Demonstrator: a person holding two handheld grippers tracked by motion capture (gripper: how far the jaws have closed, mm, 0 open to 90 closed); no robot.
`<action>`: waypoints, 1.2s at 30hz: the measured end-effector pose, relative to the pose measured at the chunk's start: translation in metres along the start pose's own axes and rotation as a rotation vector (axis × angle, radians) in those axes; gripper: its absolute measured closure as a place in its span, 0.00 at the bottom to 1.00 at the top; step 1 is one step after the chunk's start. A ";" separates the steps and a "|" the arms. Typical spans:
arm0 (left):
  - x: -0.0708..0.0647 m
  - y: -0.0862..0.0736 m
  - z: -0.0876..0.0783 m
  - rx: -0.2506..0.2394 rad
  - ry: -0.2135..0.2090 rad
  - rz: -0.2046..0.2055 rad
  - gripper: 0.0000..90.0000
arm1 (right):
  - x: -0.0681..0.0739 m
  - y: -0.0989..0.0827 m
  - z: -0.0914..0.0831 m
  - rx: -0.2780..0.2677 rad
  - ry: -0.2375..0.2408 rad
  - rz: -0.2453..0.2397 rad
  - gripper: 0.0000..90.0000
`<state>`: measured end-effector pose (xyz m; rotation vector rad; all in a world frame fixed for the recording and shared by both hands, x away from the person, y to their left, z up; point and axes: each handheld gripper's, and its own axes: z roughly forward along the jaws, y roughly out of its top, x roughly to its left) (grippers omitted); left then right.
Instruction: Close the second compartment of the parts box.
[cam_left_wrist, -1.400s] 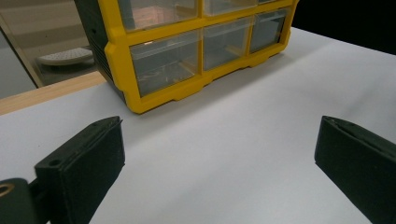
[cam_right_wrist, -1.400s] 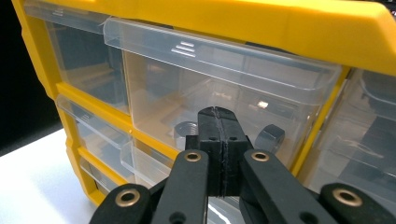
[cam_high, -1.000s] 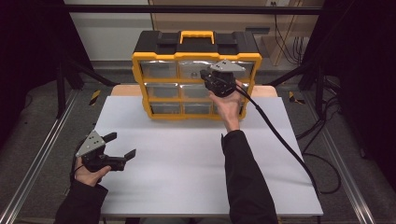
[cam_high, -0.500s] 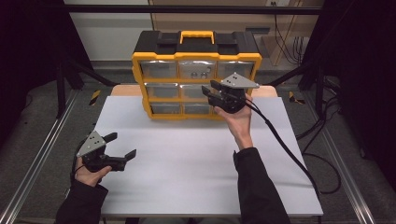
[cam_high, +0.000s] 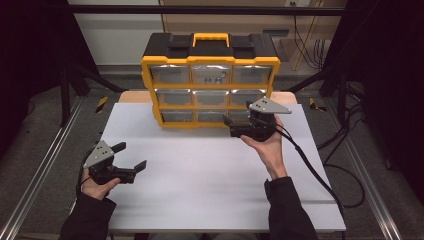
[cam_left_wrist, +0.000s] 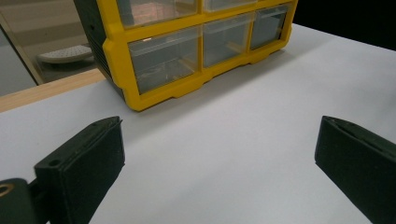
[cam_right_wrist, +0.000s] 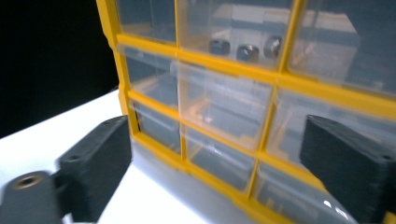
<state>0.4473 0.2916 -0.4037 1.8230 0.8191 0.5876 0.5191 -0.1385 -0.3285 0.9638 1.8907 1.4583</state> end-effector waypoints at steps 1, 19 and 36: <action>0.000 0.000 0.000 0.001 0.000 0.001 0.01 | -0.001 -0.002 -0.003 0.006 0.003 0.003 0.08; -0.002 -0.001 0.002 0.009 0.001 0.004 0.01 | -0.013 -0.050 -0.055 0.019 -0.009 0.029 0.02; -0.004 -0.004 0.005 0.017 -0.003 0.002 0.01 | -0.028 -0.097 -0.096 0.020 -0.021 0.065 0.03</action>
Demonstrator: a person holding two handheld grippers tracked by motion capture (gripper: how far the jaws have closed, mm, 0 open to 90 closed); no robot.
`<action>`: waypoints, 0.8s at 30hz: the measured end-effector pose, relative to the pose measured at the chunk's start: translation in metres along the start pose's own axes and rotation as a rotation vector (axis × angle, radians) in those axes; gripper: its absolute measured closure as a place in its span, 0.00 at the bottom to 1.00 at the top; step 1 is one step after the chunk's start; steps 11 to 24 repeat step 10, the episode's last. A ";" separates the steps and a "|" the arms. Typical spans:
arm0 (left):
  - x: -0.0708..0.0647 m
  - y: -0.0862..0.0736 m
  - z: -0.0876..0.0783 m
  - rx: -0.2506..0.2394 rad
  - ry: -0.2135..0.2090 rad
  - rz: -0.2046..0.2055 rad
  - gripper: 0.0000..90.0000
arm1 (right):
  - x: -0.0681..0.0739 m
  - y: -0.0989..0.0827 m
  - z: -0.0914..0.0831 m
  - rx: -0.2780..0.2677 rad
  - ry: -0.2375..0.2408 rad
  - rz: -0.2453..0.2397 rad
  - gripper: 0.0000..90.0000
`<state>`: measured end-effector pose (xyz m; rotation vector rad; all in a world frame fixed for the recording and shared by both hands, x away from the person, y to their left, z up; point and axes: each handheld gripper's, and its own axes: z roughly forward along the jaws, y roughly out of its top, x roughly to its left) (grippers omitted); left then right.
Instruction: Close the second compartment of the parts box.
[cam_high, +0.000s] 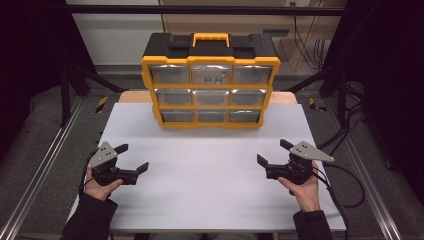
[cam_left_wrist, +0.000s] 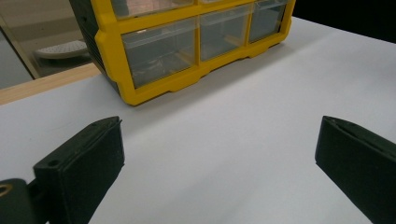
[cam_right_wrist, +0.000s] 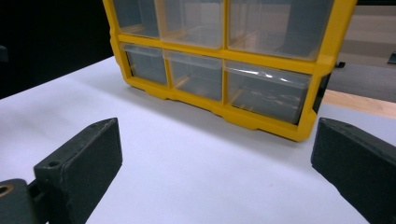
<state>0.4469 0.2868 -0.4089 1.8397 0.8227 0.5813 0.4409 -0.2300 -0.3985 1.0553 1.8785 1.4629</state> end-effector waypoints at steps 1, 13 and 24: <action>0.000 0.000 0.000 -0.002 -0.001 0.001 0.01 | -0.001 -0.001 -0.002 0.000 -0.001 0.007 0.03; 0.000 0.000 -0.001 -0.004 0.000 -0.001 0.01 | -0.008 -0.013 -0.013 0.002 -0.015 0.026 0.03; 0.000 0.000 -0.001 -0.004 0.000 -0.001 0.01 | -0.008 -0.013 -0.013 0.002 -0.015 0.026 0.03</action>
